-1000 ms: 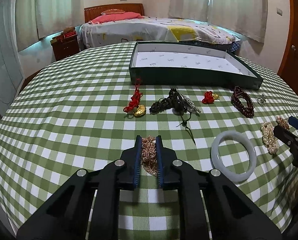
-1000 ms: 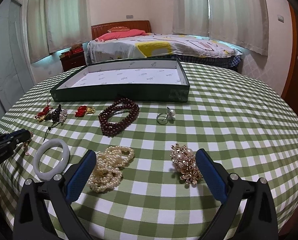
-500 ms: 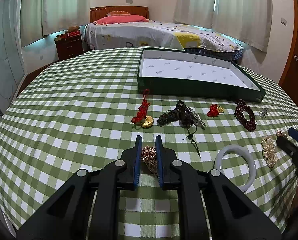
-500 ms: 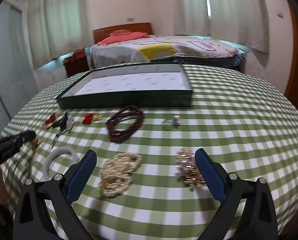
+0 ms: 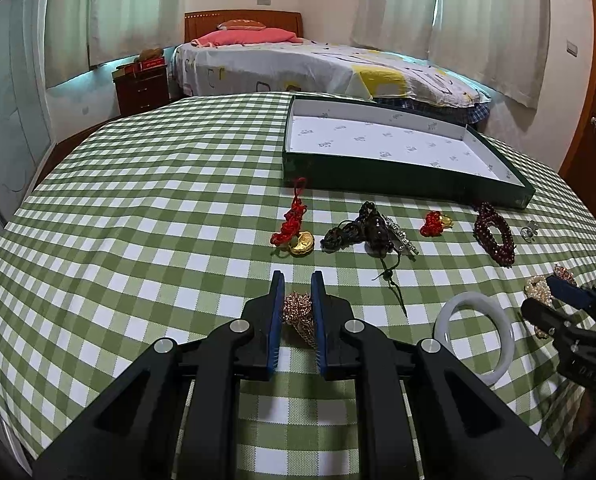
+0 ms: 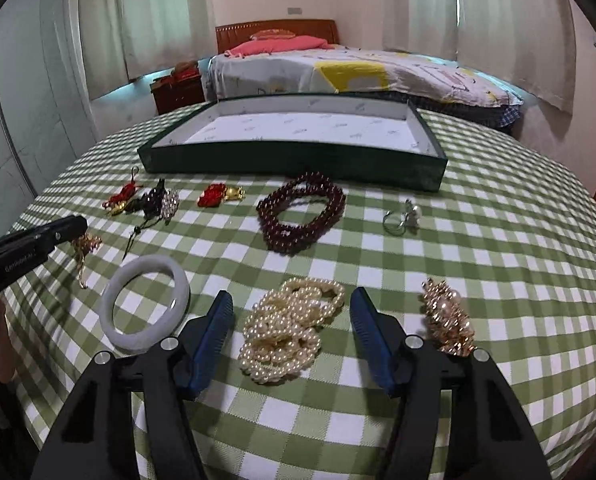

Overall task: Organize jewelry
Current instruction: 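Lift the gold chain with the left gripper while the right gripper grasps the cream pearl necklace, then carry both pieces into the white-lined box and open both grippers to release them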

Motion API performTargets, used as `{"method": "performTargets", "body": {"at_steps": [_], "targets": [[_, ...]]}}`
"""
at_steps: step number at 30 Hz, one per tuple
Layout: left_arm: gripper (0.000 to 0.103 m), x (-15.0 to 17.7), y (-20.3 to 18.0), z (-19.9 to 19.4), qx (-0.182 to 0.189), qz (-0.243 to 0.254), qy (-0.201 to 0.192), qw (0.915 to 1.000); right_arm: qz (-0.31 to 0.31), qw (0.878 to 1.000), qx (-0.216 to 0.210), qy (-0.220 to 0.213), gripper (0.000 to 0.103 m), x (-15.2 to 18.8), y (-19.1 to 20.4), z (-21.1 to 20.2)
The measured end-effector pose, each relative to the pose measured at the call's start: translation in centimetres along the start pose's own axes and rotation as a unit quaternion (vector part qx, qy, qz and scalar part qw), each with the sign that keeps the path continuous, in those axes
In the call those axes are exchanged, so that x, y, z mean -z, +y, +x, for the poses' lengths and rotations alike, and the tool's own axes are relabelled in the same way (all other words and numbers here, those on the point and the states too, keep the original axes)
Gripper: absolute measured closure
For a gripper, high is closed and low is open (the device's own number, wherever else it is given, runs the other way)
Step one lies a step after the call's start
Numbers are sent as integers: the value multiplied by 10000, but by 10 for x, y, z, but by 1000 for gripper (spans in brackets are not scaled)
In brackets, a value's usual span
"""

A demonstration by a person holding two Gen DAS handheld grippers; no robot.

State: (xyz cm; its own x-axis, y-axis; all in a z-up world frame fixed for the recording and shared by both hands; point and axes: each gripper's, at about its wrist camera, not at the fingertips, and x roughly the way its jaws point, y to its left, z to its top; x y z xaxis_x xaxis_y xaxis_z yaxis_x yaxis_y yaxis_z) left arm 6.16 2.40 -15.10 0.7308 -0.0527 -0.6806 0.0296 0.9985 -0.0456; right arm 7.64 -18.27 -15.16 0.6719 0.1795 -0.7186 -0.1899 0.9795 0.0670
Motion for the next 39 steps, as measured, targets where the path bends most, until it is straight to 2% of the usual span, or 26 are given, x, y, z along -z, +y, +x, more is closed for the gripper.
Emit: {"method": "performTargets", "body": {"at_steps": [2, 7, 22, 24, 26, 39], "targets": [[89, 0, -1, -2, 7, 7, -29, 10000, -16, 10000, 24, 9, 49, 1, -1, 0], [89, 0, -4, -6, 31, 34, -69, 10000, 106, 9999, -35, -14, 75, 3, -8, -5], [89, -8, -8, -26, 38, 80, -309, 9995, 116, 9996, -70, -242, 79, -2, -8, -20], [91, -10, -8, -30, 34, 71, -350, 9994, 103, 9995, -66, -290, 79, -3, -7, -23], [97, -12, -8, -32, 46, 59, -358, 9993, 106, 9994, -75, -327, 79, -4, -6, -24], [97, -21, -10, -42, 51, 122, -532, 9985, 142, 9989, -100, -443, 79, -11, -7, -29]]}}
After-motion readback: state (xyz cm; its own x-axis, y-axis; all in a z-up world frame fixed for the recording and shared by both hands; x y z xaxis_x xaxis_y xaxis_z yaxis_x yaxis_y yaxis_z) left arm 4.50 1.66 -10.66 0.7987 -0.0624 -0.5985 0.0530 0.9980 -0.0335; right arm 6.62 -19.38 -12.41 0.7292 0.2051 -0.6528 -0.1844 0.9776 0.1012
